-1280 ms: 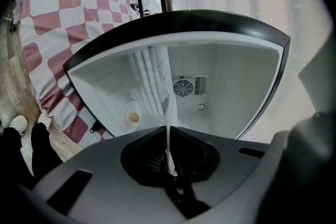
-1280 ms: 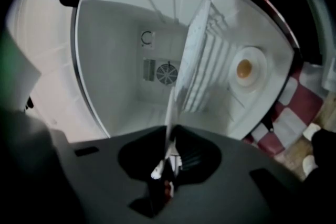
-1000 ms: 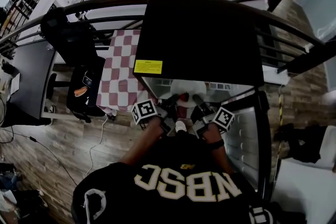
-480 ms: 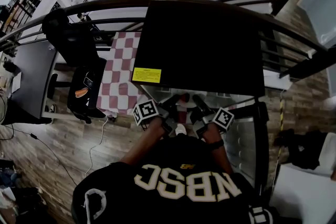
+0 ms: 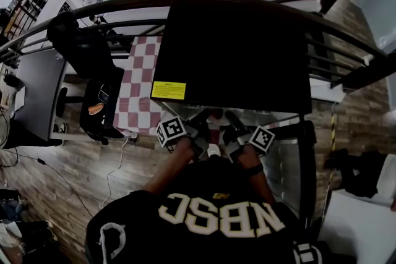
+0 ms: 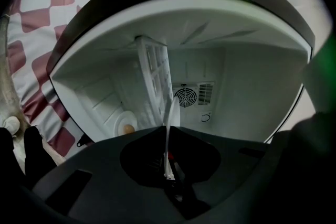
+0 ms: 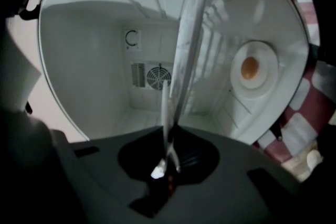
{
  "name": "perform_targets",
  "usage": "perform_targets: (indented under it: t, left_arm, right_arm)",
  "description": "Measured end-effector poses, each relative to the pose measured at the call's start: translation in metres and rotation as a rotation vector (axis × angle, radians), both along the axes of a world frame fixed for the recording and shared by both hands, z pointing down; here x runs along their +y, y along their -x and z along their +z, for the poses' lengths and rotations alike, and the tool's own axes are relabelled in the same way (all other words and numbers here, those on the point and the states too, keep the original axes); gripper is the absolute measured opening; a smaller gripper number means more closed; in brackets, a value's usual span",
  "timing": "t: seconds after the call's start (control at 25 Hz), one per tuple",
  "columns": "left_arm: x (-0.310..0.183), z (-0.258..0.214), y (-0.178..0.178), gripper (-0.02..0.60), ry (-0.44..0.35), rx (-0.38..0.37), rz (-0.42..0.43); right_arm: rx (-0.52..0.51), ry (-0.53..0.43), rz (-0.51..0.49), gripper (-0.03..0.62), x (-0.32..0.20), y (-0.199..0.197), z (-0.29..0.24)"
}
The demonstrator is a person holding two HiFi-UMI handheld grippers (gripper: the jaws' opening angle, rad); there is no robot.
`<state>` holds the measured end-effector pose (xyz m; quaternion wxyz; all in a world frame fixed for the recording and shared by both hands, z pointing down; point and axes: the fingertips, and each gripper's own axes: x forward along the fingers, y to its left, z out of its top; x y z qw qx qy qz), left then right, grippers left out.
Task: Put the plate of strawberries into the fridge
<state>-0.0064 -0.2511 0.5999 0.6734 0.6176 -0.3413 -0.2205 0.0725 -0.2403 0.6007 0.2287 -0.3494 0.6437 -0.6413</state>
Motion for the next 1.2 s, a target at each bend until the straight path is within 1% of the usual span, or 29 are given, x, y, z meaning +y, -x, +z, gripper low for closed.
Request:
perform_targets:
  t: [0.12, 0.28, 0.4, 0.56, 0.68, 0.76, 0.84, 0.92, 1.04, 1.2]
  left_arm:
    - [0.000, -0.001, 0.000, 0.029, -0.014, 0.004, -0.010]
    - [0.000, -0.005, -0.003, 0.029, -0.067, -0.008, 0.004]
    - [-0.002, -0.005, -0.002, 0.029, -0.075, 0.008, 0.003]
    - [0.000, -0.008, -0.004, 0.031, -0.102, -0.010, 0.015]
    - [0.004, -0.013, -0.004, 0.033, -0.126, 0.011, 0.023]
    - [0.007, -0.015, -0.004, 0.048, -0.140, 0.019, 0.028]
    - [0.011, -0.019, -0.004, 0.066, -0.164, 0.019, 0.035]
    - [0.016, -0.021, -0.004, 0.099, -0.194, -0.006, 0.047]
    - [0.021, -0.024, -0.006, 0.133, -0.237, -0.042, 0.071]
    - [0.026, -0.032, -0.008, 0.170, -0.291, -0.055, 0.093]
  right_arm:
    - [0.005, -0.012, -0.003, 0.044, 0.000, 0.000, 0.000]
    - [0.023, -0.036, -0.010, 0.046, 0.000, -0.001, -0.001]
    - [0.013, -0.047, -0.009, 0.047, -0.002, 0.000, -0.003]
    - [0.019, -0.065, -0.007, 0.050, 0.001, 0.000, -0.003]
    - [0.024, -0.086, -0.024, 0.067, 0.005, 0.001, -0.006]
    - [0.055, -0.105, -0.027, 0.106, 0.005, 0.000, -0.007]
    - [0.098, -0.106, -0.032, 0.176, 0.008, -0.001, -0.005]
    - [0.112, -0.098, -0.034, 0.238, 0.012, 0.001, -0.004]
    - [0.122, -0.108, -0.012, 0.272, 0.016, 0.000, -0.006]
    - [0.161, -0.126, 0.003, 0.282, 0.025, -0.003, -0.005]
